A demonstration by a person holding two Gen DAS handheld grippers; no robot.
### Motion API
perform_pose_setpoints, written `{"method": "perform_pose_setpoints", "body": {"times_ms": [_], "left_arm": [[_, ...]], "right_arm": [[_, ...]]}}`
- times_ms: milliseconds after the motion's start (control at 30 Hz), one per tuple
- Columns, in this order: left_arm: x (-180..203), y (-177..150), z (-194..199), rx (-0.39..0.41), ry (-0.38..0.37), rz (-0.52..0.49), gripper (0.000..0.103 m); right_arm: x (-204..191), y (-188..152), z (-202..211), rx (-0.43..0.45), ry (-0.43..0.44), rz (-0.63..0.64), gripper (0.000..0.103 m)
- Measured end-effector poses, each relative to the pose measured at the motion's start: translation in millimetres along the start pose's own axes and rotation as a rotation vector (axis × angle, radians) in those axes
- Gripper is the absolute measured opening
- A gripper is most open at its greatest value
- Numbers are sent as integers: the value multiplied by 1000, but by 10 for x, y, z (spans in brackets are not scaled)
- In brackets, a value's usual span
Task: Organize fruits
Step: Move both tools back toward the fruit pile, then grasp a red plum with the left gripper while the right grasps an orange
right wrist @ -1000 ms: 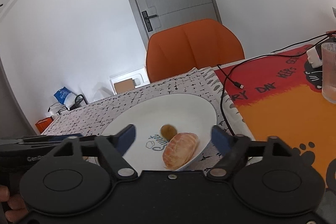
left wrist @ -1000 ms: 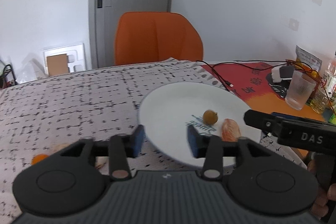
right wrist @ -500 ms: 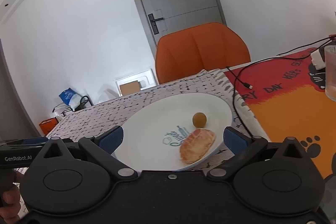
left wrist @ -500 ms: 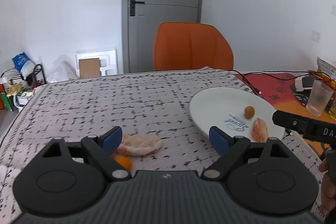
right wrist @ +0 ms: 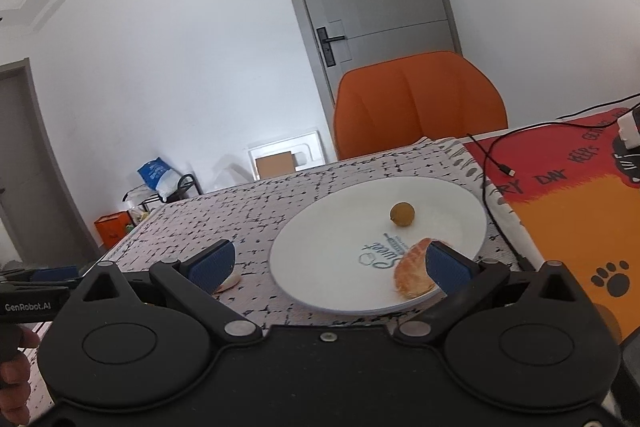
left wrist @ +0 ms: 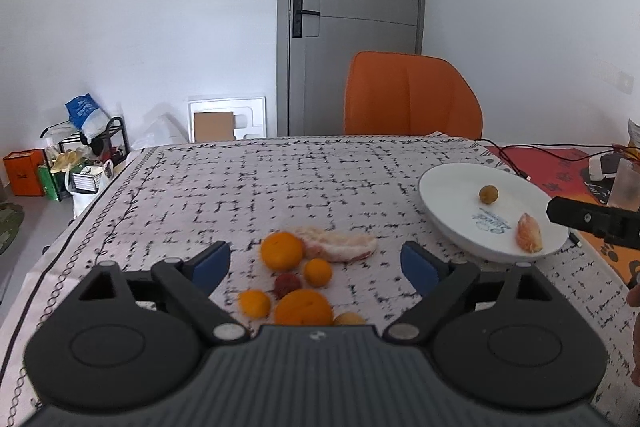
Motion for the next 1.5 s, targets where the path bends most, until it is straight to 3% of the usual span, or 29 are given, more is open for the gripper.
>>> {"method": "perform_pose_setpoints", "body": {"times_ms": [733, 1100, 1200, 1333, 1500], "left_arm": [[-346, -463, -39, -43, -32, 68, 88], [-439, -587, -168, -72, -84, 100, 58], [-434, -622, -244, -95, -107, 107, 46], [-462, -636, -271, -108, -124, 122, 22], [-548, -633, -216, -102, -109, 129, 22]], "right_arm": [[-474, -200, -117, -82, 68, 118, 103], [-758, -286, -260, -131, 112, 162, 103], [-812, -303, -313, -145, 114, 170, 103], [-912, -324, -376, -161, 126, 186, 103], [-1080, -362, -470, -186, 151, 216, 103]]}}
Point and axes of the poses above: each gripper's, at about its wrist camera, not at the fingertips, and z roughly against the way its jaws point, x to its right, y to its top, the point moved 6 cm from there along -z, roughly the way its jaws point, and after that the axes turned 12 degrees about -x, right-handed, at the moved point
